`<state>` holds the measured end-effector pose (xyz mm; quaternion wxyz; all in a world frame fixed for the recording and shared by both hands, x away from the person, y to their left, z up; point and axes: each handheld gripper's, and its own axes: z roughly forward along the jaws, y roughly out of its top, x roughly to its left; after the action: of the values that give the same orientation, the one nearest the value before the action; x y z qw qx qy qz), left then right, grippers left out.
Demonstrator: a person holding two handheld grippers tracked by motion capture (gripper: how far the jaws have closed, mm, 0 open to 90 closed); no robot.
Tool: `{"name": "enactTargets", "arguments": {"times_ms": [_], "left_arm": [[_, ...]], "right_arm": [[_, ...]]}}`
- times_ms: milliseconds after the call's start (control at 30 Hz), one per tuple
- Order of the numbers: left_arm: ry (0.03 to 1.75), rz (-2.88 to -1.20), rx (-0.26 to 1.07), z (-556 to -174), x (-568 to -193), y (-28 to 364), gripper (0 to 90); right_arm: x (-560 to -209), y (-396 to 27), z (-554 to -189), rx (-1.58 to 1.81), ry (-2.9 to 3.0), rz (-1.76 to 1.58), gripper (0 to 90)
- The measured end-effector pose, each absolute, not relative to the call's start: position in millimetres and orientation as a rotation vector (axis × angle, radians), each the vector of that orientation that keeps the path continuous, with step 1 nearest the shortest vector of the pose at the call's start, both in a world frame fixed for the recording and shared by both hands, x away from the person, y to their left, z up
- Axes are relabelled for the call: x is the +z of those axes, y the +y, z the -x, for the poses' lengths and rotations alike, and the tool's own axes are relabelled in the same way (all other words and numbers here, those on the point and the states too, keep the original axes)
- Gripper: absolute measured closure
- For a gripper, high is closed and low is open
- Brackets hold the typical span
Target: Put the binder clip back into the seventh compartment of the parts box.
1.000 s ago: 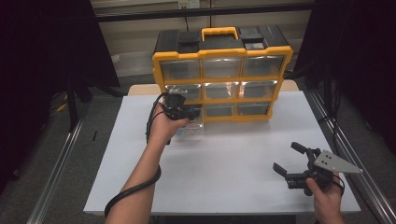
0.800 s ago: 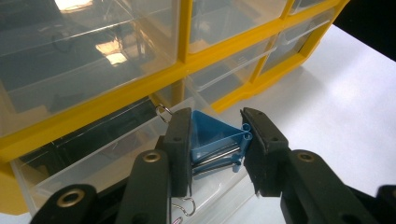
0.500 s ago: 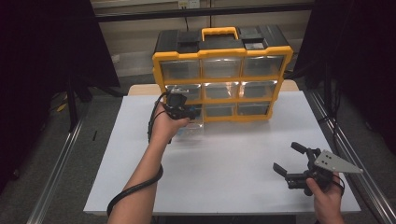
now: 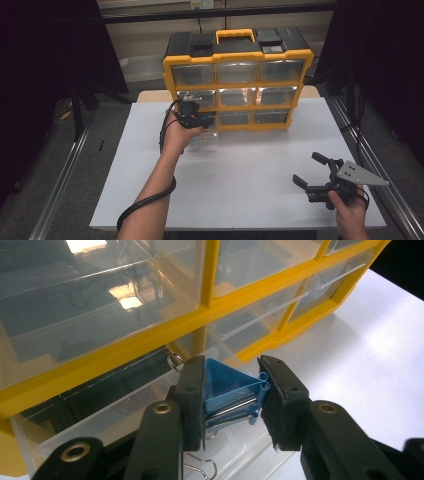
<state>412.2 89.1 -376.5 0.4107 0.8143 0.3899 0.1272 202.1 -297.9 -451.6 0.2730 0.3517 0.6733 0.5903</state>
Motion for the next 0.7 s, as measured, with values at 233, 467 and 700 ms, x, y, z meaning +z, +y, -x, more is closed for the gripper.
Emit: {"name": "enactTargets", "arguments": {"times_ms": [233,467,700], "left_arm": [[0.979,-2.033,0.307,-412.5,-379.9,88.5,64.5],[0.972,-2.032,0.306,-412.3,-382.4,88.0,63.2],[0.984,-2.019,0.275,-409.3,-382.7,88.9,55.7]], "right_arm": [[-451.8,-297.5,-202.2,1.586,1.809,-0.949,0.0],[-452.0,-297.4,-202.4,1.586,1.811,-0.943,0.0],[-452.1,-297.3,-202.4,1.587,1.812,-0.946,0.0]]}}
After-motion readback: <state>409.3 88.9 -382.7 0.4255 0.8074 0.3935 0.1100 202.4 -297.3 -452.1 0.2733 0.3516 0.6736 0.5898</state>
